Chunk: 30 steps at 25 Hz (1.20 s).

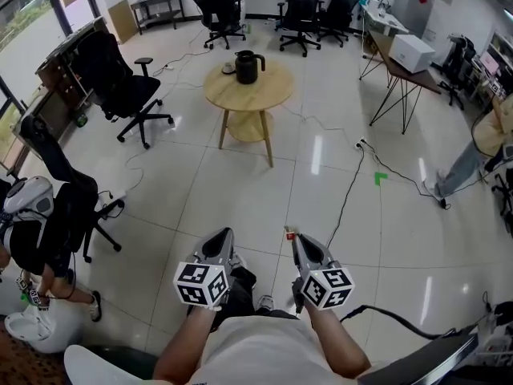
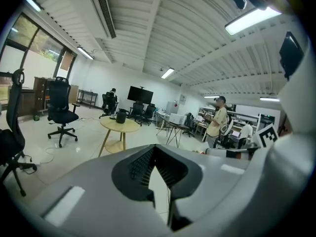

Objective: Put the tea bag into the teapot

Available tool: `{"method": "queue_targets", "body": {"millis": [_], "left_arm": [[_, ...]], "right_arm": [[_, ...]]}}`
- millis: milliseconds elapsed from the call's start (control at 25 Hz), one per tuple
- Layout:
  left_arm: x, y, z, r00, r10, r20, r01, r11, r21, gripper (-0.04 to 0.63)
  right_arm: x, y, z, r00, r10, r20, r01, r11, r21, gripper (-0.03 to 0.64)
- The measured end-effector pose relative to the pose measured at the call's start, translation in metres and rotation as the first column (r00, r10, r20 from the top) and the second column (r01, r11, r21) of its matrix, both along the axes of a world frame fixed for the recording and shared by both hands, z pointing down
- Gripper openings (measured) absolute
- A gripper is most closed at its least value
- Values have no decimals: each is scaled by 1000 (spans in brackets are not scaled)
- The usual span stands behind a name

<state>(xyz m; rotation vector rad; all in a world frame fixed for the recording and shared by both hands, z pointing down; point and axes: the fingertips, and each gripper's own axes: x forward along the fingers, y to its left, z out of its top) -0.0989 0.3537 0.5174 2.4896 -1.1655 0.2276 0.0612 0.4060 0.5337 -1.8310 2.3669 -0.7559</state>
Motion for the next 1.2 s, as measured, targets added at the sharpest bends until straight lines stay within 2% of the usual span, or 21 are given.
{"method": "queue_targets", "body": {"millis": [240,480,840,1200], "left_arm": [[16,-20,10,1000,14,-5,-15,1000,-23,12],[37,-62,21,999,39,-20,-40,999,-36,12],[54,-156,23,997,70,-26,-71,997,-44,12],[51,-262,11,996,82,-35,-83,996,-43,12]], "right_arm": [[16,-20,3,1000,24,3,-24,1000,0,2],[35,-53,9,999,54,0,-54,998,-9,2],[58,-138,9,994,110,-8,-110,994,-13,2],[54,-242,-8,993,114,-29,-114,993,-7,2]]}}
